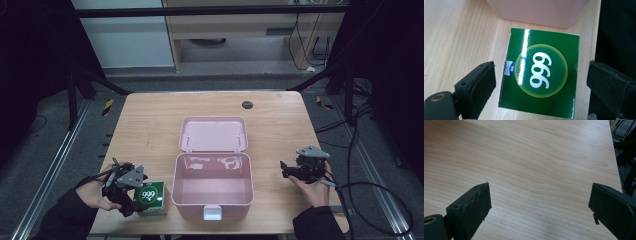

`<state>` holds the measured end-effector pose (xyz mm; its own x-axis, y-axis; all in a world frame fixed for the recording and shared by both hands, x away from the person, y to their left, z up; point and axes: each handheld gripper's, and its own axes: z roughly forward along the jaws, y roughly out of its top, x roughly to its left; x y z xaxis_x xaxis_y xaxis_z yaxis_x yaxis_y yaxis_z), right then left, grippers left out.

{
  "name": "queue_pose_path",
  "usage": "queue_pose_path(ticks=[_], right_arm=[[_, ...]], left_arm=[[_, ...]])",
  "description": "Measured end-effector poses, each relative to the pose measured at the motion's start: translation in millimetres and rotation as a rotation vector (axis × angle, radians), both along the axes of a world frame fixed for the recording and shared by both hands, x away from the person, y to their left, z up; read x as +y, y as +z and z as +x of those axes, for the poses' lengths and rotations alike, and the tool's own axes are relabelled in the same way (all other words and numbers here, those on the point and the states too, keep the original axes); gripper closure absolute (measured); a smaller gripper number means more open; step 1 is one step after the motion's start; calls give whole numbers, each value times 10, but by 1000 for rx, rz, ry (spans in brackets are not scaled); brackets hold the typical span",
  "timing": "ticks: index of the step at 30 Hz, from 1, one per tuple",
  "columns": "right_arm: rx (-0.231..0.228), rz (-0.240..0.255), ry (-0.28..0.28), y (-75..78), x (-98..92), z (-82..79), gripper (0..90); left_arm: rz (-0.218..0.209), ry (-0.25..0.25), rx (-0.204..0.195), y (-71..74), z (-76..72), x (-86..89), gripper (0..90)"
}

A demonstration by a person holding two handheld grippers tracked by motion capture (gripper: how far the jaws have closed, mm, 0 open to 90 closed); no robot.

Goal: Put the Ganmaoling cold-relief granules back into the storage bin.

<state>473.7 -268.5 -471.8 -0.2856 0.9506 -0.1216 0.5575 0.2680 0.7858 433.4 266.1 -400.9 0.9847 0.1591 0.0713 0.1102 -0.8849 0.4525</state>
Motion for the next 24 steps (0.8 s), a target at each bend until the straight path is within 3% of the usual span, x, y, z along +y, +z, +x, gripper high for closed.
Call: queue_pose_path(ticks=[24], right_arm=[[28,-3,17,-25,21,15,32]], left_arm=[[54,-13,48,-268,105,-111,60]])
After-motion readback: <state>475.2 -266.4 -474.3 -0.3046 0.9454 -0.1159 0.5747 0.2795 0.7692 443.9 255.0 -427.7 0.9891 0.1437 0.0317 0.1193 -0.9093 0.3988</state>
